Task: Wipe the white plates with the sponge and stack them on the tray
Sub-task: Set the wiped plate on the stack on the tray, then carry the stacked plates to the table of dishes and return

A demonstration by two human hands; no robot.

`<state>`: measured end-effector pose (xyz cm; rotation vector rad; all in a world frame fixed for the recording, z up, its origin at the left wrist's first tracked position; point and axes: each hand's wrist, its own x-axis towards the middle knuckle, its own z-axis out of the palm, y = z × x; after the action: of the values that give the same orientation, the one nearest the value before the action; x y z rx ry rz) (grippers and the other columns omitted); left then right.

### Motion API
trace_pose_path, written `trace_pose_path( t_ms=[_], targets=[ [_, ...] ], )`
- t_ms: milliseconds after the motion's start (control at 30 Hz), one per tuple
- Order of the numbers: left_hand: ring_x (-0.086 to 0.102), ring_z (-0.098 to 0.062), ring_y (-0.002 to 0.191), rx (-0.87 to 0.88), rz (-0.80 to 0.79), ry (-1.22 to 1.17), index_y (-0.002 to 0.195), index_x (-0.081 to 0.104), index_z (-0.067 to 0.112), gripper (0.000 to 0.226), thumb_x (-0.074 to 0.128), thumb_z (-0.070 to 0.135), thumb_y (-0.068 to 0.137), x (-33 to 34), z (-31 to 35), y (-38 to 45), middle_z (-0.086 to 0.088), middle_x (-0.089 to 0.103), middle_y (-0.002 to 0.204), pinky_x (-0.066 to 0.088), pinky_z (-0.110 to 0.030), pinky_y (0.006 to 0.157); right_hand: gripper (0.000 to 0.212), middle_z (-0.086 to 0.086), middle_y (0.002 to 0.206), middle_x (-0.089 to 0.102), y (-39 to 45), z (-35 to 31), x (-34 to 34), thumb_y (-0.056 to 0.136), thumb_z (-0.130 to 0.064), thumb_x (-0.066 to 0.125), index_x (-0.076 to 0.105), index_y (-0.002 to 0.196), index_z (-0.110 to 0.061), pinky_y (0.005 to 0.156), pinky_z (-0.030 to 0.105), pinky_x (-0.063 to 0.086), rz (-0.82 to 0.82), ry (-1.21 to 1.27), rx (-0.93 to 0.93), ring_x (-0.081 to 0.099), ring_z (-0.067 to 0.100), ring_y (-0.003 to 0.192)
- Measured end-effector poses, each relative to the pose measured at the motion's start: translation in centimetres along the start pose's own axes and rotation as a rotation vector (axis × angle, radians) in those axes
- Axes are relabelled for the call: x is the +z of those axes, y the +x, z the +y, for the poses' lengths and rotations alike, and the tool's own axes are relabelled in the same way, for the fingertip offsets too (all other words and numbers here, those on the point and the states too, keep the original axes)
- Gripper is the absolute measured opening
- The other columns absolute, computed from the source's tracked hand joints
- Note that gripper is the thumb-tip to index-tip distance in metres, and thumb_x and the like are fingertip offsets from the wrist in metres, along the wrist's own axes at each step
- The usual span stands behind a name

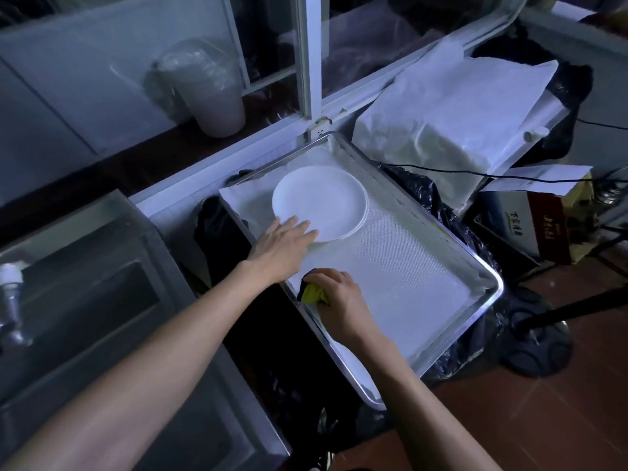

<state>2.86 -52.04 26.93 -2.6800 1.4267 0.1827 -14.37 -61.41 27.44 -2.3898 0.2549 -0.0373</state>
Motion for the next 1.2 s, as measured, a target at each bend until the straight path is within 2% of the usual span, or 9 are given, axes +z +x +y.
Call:
trace_pose_path(
  t_ms=[100,167,267,433,533,767,867,1067,1200],
  targets=[
    [0.039,-0.028,0.146,-0.056,0.112,-0.143,0.143,0.055,0.019,0.043,0.046,0.013,0.101,-0.3,-1.5,-3.9,-0.004,0.049,0.154,0.032,-0.048,0.117,0.060,-0.004,0.134,0.060,0.1,-1.8,1.1,0.071,0.007,0.056,0.066,0.123,-0.020,0.096,0.044,0.042,-0.014,-0.003,-0.043,0.054,0.032,0.114],
    [0.056,-0.031,0.129,-0.112,0.155,-0.178,0.130,0.067,0.017,0.037,0.048,0.014,0.098,-0.4,-2.8,-7.2,-0.006,0.065,0.135,0.044,-0.046,0.106,0.065,-0.001,0.134,0.061,0.0,-3.2,2.2,0.067,0.010,0.054,0.066,0.124,-0.018,0.095,0.046,0.043,-0.010,0.005,-0.085,0.054,0.034,0.112],
    [0.067,-0.032,0.107,-0.265,0.160,-0.220,0.123,0.070,0.023,0.033,0.049,0.020,0.098,0.1,-4.9,-12.1,-0.003,0.073,0.115,0.054,-0.043,0.087,0.066,0.002,0.131,0.063,-0.2,-5.7,4.0,0.064,0.013,0.054,0.068,0.122,-0.014,0.092,0.046,0.045,-0.020,-0.005,-0.163,0.056,0.036,0.112],
    [0.066,-0.030,0.106,-0.423,0.146,-0.299,0.125,0.069,0.024,0.033,0.046,0.021,0.102,2.8,-8.3,-20.1,-0.002,0.072,0.118,0.054,-0.039,0.081,0.061,0.009,0.123,0.067,-0.6,-9.7,7.6,0.060,0.017,0.057,0.071,0.116,-0.006,0.092,0.046,0.048,-0.063,0.008,-0.284,0.061,0.038,0.108],
    [0.065,-0.031,0.109,-0.479,0.125,-0.389,0.127,0.068,0.020,0.032,0.049,0.018,0.102,4.9,-9.2,-24.5,-0.007,0.071,0.122,0.054,-0.042,0.087,0.056,0.009,0.127,0.065,-1.4,-11.7,10.6,0.068,0.012,0.058,0.069,0.120,-0.007,0.088,0.049,0.049,-0.131,-0.026,-0.341,0.059,0.039,0.104],
    [0.066,-0.033,0.105,-0.628,0.121,-0.540,0.125,0.070,0.019,0.030,0.052,0.019,0.101,8.8,-9.3,-33.3,-0.009,0.070,0.121,0.056,-0.042,0.085,0.060,0.009,0.134,0.060,-4.5,-13.9,18.4,0.073,0.013,0.053,0.065,0.126,-0.010,0.088,0.053,0.047,-0.381,-0.085,-0.380,0.054,0.039,0.110],
    [0.069,-0.028,0.100,-0.658,0.114,-0.524,0.124,0.070,0.022,0.030,0.052,0.023,0.101,10.2,-8.7,-35.6,-0.005,0.072,0.119,0.057,-0.036,0.077,0.057,0.012,0.134,0.060,-5.6,-13.5,20.7,0.074,0.011,0.053,0.065,0.126,-0.008,0.090,0.052,0.048,-0.426,-0.110,-0.395,0.054,0.040,0.115],
    [0.071,-0.024,0.085,-0.621,0.089,-0.503,0.125,0.070,0.024,0.031,0.052,0.024,0.101,12.2,-6.8,-37.3,-0.002,0.075,0.110,0.058,-0.034,0.060,0.055,0.000,0.142,0.051,-6.3,-11.3,23.1,0.081,-0.004,0.057,0.060,0.132,-0.022,0.093,0.043,0.035,-0.474,-0.476,-0.413,0.044,0.031,0.128],
    [0.071,-0.025,0.086,-0.592,0.094,-0.494,0.124,0.071,0.023,0.030,0.055,0.023,0.099,13.5,-5.4,-37.1,-0.003,0.076,0.110,0.058,-0.034,0.067,0.053,-0.002,0.148,0.044,-6.2,-9.6,23.5,0.086,-0.012,0.059,0.054,0.136,-0.027,0.104,0.047,0.029,-0.520,-0.655,-0.425,0.035,0.027,0.137]
  ],
)
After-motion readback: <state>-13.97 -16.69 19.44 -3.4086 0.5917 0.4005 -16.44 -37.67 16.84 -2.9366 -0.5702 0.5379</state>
